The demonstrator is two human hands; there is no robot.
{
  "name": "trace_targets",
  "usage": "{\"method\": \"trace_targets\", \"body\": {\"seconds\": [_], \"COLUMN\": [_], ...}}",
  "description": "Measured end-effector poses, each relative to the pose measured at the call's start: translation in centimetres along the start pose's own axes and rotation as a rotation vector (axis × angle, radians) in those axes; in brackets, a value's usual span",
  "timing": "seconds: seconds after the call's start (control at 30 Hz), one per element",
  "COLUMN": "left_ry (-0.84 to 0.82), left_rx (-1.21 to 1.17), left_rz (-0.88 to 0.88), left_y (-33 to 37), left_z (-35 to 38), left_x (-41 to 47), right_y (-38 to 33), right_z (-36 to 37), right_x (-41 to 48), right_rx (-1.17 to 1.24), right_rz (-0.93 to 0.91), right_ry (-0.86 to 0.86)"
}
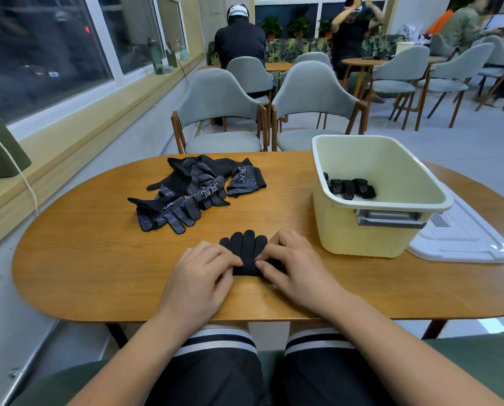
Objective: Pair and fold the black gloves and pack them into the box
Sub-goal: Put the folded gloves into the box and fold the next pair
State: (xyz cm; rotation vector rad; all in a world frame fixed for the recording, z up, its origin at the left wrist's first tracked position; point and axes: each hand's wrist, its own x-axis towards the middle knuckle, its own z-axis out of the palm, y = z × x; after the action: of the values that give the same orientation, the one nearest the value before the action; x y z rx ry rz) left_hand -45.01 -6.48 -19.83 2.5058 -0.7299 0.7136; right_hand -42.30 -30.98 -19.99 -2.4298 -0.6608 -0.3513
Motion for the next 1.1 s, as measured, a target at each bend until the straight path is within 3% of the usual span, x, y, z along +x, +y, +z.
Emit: {"method": "trace_targets", "body": {"seconds": [0.17,0.3,0.5,0.7,1.1], "left_ry": [-0.024,-0.048,-0.04,-0.044,-0.145], "left_rx": [-0.008,-0.045,-0.045,-0.062,-0.045], "left_rz": [0.078,-0.013,-0.037,-0.08,-0.17], "left_y": [0.0,-0.7,-1.1,-1.2,-2.0], "left_z": [0.2,0.5,1.1,1.3,2.0], "left_x": [-0.1,0.2,0.5,1.3,4.2], "right_y": [0.2,0.2,-1.8,-2.8,-2.8], "right_z": [0.4,0.6,0.7,1.3,1.9], "right_x": [0.4,0.6,-1.0,-3.0,-2.7], "right_rx": [-0.039,-0.099,-0.162,-0.292,-0.426], "right_rz": [0.03,0.021,-0.154,-0.225,-0.124], "right_ry": [0.018,0.04,0.172,0.1,0.054]}}
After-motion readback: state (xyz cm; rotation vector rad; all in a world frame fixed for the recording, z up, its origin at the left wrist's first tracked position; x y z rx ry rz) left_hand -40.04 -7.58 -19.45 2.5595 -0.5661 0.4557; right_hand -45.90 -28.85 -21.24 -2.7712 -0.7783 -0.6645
